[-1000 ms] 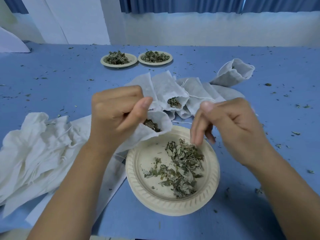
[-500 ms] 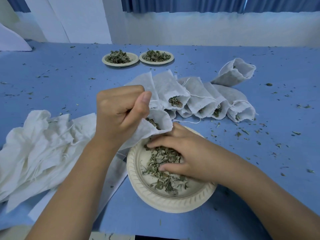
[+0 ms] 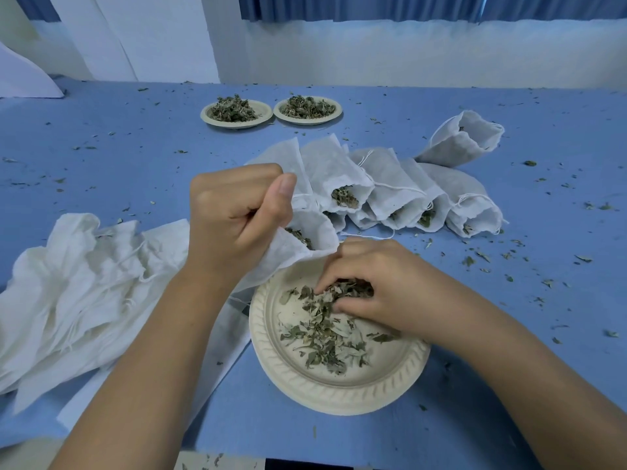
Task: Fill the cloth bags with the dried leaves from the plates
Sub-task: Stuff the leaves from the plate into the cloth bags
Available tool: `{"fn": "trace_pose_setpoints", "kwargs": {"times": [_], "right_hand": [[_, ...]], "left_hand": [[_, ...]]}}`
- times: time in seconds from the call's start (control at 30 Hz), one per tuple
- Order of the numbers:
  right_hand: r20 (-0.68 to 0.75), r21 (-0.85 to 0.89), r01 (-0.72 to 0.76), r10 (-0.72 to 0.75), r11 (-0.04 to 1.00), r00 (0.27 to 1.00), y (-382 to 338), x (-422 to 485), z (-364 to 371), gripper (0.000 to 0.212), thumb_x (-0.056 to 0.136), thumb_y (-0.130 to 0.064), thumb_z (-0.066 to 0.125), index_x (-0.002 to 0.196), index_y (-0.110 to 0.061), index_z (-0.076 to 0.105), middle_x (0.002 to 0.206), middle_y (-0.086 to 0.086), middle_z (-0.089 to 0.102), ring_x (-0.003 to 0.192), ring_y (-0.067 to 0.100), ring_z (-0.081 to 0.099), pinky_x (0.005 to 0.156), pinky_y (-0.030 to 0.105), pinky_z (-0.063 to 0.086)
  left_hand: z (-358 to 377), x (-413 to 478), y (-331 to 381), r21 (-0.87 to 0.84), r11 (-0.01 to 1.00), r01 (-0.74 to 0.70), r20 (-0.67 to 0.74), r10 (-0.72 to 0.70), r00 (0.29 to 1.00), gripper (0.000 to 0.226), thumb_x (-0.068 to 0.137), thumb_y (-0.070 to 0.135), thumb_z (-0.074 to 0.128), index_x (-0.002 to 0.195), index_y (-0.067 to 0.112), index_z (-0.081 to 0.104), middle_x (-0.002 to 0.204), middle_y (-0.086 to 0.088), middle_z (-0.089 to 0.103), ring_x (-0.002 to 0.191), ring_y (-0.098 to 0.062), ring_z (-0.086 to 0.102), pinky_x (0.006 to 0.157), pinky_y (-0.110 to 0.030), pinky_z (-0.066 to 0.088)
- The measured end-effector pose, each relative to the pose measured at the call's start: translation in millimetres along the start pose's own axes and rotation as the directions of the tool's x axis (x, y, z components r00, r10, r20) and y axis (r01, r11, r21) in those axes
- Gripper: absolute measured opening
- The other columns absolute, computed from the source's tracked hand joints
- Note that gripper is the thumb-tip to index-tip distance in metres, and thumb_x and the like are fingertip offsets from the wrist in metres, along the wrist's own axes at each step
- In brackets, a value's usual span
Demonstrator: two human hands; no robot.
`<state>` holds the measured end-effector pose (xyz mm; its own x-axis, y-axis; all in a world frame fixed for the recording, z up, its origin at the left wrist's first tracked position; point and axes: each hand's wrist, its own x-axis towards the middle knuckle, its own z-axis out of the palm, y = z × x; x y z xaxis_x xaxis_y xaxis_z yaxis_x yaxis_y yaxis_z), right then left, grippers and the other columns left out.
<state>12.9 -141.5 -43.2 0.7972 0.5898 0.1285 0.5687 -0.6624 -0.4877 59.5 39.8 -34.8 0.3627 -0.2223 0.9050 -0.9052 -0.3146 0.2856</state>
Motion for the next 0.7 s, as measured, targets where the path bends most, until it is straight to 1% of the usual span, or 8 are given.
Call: {"fn": "trace_pose_setpoints", "kwargs": {"times": [0.13, 0.2, 0.3, 0.37, 0.43, 0.53, 0.63, 0.7], "right_hand": [[-0.145, 0.156, 0.063, -0.04, 0.986, 0.989, 1, -4, -12, 0.016, 0.076, -0.012, 0.078, 0.091, -0.016, 0.075, 0.084, -0.011, 0.067, 0.081, 0.007, 0.061, 0.079, 0.021, 0.047], [-0.191, 0.314, 0.061, 0.0, 0.947, 0.982, 3, -8, -20, 0.015, 0.075, -0.008, 0.078, 0.088, -0.017, 0.075, 0.083, -0.011, 0.069, 0.081, 0.009, 0.065, 0.08, 0.024, 0.052], [-0.249, 0.621, 0.128, 0.04, 0.774, 0.968, 2, -11, -27, 0.018, 0.073, -0.001, 0.075, 0.085, -0.014, 0.073, 0.08, -0.006, 0.071, 0.074, 0.011, 0.069, 0.074, 0.022, 0.055], [-0.365, 0.702, 0.245, 0.043, 0.669, 0.93, -2, -10, -26, 0.022, 0.069, -0.001, 0.071, 0.089, -0.012, 0.07, 0.076, -0.004, 0.07, 0.065, 0.012, 0.068, 0.069, 0.019, 0.054], [-0.459, 0.69, 0.306, 0.07, 0.656, 0.885, -6, -9, -20, 0.029, 0.069, 0.002, 0.071, 0.095, -0.013, 0.068, 0.074, -0.007, 0.069, 0.061, 0.008, 0.066, 0.067, 0.018, 0.054], [-0.502, 0.6, 0.247, 0.117, 0.761, 0.857, -8, -6, -10, 0.025, 0.074, 0.006, 0.073, 0.09, -0.013, 0.071, 0.078, -0.01, 0.068, 0.065, 0.006, 0.064, 0.068, 0.02, 0.054], [-0.556, 0.291, 0.156, 0.034, 0.944, 0.831, -8, -3, -5, 0.016, 0.075, -0.001, 0.077, 0.089, -0.008, 0.074, 0.087, -0.003, 0.071, 0.079, 0.015, 0.066, 0.074, 0.03, 0.053], [-0.538, 0.201, 0.138, -0.008, 0.97, 0.843, -8, -2, -4, 0.023, 0.073, -0.003, 0.079, 0.095, -0.006, 0.074, 0.095, 0.0, 0.07, 0.086, 0.013, 0.065, 0.076, 0.029, 0.052]], "left_hand": [[0, 0, 0, -0.01, 1.0, -0.001, 0.008, 0.001, 1.0, 0.067, 0.106, 0.026, 0.035, 0.044, 0.004, 0.049, 0.042, -0.006, 0.041, 0.042, -0.019, 0.036, 0.045, -0.024, 0.026], [1, 0, 0, -0.006, 1.0, -0.002, 0.013, 0.002, 1.0, 0.067, 0.106, 0.025, 0.035, 0.044, 0.004, 0.049, 0.042, -0.006, 0.042, 0.042, -0.018, 0.036, 0.046, -0.022, 0.026], [0, -1, -1, -0.003, 1.0, -0.003, 0.02, 0.003, 1.0, 0.067, 0.105, 0.024, 0.035, 0.043, 0.002, 0.049, 0.042, -0.006, 0.043, 0.042, -0.018, 0.037, 0.046, -0.023, 0.026], [0, -1, -1, -0.002, 1.0, -0.006, 0.024, 0.006, 1.0, 0.068, 0.105, 0.024, 0.036, 0.043, 0.002, 0.049, 0.041, -0.007, 0.042, 0.042, -0.018, 0.037, 0.045, -0.023, 0.026], [1, -1, 1, -0.008, 1.0, -0.013, 0.032, 0.013, 0.999, 0.067, 0.105, 0.023, 0.037, 0.043, 0.003, 0.049, 0.041, -0.006, 0.042, 0.042, -0.016, 0.036, 0.046, -0.02, 0.025], [6, -1, 5, -0.032, 0.999, -0.021, 0.037, 0.023, 0.999, 0.066, 0.104, 0.022, 0.038, 0.042, 0.004, 0.049, 0.041, -0.006, 0.041, 0.042, -0.015, 0.035, 0.047, -0.017, 0.023], [10, -1, 7, -0.056, 0.998, -0.024, 0.062, 0.028, 0.998, 0.067, 0.104, 0.022, 0.038, 0.041, 0.003, 0.048, 0.041, -0.007, 0.039, 0.043, -0.014, 0.033, 0.05, -0.013, 0.022], [12, -2, 7, -0.051, 0.998, -0.032, 0.097, 0.036, 0.995, 0.065, 0.103, 0.018, 0.04, 0.041, 0.002, 0.047, 0.041, -0.007, 0.037, 0.045, -0.015, 0.031, 0.052, -0.013, 0.021]]}}
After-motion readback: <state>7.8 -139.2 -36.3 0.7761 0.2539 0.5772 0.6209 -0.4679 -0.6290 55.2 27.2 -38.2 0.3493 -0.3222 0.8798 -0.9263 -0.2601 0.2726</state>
